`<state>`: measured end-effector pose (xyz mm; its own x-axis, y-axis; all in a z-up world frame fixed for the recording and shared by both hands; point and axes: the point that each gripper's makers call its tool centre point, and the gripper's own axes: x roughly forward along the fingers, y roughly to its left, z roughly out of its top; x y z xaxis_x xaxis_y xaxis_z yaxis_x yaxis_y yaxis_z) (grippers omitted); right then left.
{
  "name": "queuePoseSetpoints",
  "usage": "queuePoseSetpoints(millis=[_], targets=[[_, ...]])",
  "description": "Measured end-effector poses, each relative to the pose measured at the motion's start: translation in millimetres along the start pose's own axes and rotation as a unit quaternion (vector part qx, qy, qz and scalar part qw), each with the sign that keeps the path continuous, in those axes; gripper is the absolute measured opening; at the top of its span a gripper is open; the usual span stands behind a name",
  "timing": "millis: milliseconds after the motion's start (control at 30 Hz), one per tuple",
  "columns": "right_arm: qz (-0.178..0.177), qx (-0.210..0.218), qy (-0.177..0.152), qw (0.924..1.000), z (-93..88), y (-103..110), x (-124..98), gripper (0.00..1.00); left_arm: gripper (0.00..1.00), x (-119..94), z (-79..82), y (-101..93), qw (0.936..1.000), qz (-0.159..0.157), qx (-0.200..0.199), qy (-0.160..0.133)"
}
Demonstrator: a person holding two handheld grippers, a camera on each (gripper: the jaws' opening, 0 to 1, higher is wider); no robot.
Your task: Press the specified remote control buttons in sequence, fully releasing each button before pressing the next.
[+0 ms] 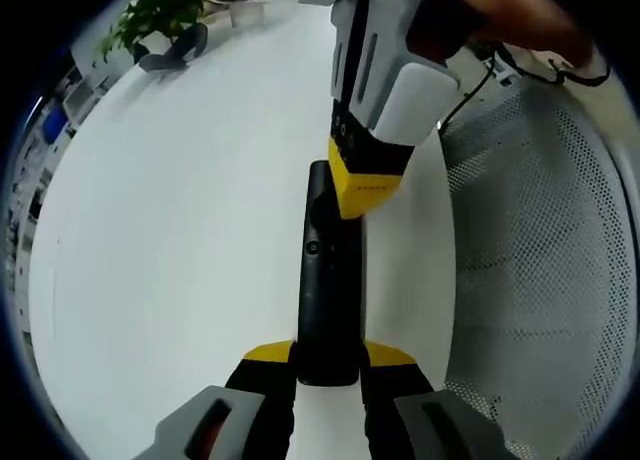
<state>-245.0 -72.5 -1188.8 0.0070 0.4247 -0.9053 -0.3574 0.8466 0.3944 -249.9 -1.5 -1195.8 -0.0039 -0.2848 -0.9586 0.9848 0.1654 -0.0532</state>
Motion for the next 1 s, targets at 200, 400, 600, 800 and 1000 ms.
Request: queuePoseSetpoints(millis=[200, 400, 600, 800, 1000], targets=[[-0.006, -0.021, 0.002, 0.9998, 0.2, 0.6, 0.4, 0.0, 0.23, 0.0, 0.1, -0.7, 1.0, 0.006, -0.001, 0.0], [0.0, -0.039, -0.008, 0.9992, -2.4, 1.6, -2.3, 0.0, 0.22, -0.1, -0.1, -1.2, 0.9999, 0.01, 0.002, 0.003], [0.007, -0.03, -0.013, 0.9994, -2.6, 2.5, -3.3, 0.0, 0.22, -0.2, -0.2, -1.4, 0.9999, 0.013, 0.002, 0.001], [0.005, -0.022, -0.022, 0.9995, -0.8, 0.7, -7.4, 0.0, 0.22, -0.3, -0.4, -1.5, 0.9999, 0.014, 0.001, -0.005], [0.003, -0.029, -0.036, 0.9989, 5.8, 3.5, -6.4, 0.0, 0.22, -0.6, -0.1, -1.4, 0.9998, 0.014, 0.001, -0.011]])
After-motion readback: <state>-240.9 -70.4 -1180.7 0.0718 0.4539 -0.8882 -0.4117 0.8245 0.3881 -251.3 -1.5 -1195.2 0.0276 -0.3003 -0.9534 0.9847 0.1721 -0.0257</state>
